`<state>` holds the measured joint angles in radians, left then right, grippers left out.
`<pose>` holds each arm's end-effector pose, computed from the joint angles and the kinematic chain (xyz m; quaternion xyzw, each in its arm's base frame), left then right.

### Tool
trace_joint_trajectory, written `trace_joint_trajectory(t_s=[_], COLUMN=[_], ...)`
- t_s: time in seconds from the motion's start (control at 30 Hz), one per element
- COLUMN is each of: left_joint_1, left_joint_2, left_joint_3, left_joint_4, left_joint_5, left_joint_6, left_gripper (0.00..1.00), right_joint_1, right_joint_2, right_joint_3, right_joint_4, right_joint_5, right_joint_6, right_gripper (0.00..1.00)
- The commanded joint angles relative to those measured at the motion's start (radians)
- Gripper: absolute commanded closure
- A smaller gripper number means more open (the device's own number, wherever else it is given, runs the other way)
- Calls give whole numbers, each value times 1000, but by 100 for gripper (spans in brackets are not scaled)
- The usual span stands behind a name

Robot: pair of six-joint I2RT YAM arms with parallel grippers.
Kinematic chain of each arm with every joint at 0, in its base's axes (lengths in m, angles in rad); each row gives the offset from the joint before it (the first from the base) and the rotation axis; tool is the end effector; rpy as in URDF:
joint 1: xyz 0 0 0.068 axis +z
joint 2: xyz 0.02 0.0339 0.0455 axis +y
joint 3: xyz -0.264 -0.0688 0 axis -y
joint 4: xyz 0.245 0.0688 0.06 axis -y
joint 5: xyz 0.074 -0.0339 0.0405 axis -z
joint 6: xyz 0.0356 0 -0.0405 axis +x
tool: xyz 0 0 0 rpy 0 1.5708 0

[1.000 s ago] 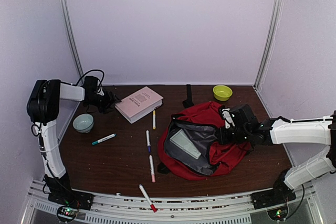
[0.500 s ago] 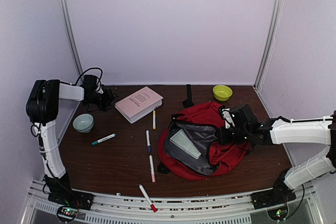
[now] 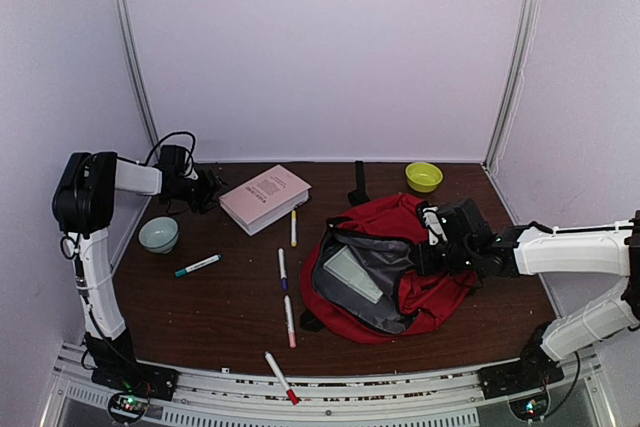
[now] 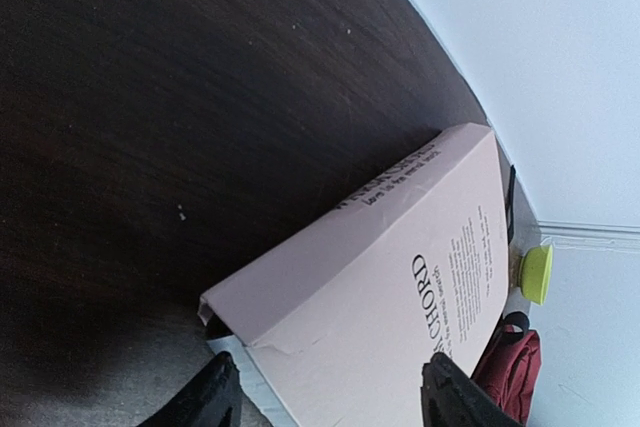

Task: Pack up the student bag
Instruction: Move the book to the center of the board.

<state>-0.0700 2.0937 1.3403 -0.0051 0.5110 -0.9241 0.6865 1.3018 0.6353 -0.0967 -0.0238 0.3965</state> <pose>0.4455 -0.0487 0.1461 -0.2773 0.8504 -0.3863 0.2253 0.1996 0.1646 0.1879 -0.1375 0.9092 0.2119 0.3310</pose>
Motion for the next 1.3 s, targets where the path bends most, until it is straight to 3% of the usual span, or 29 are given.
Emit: trace_joint_trajectory(t_s=[0.0,0.5,0.67,0.9,1.13,1.27], left_joint_1=[6,-4,-5,-12,-20,-25], left_joint_2=[16,67,75,81,66,-11], left_joint_3=[-11,-1,-11,0,-14,-97], left_joint_4=[34,143,188,210,214,211], left_joint_5=[0,39,49,65,78,75], left_joint_6=[-20,-98,-128,-122,-107,-89], left_gripper=[36,45,64,99,100,100], right_joint_1=[-7,-7,-7,-7,-7,-7], right_joint_2=[8,7,7,6,5,5], right_joint_3=[22,20,20,20,20,20], right_joint_4=[4,6,6,5,5,6], right_joint_5=[-5,-5,-5,-5,-5,-5], right_joint_6=[1,1,1,1,1,1], right_gripper=[100,100,100,100,100,100])
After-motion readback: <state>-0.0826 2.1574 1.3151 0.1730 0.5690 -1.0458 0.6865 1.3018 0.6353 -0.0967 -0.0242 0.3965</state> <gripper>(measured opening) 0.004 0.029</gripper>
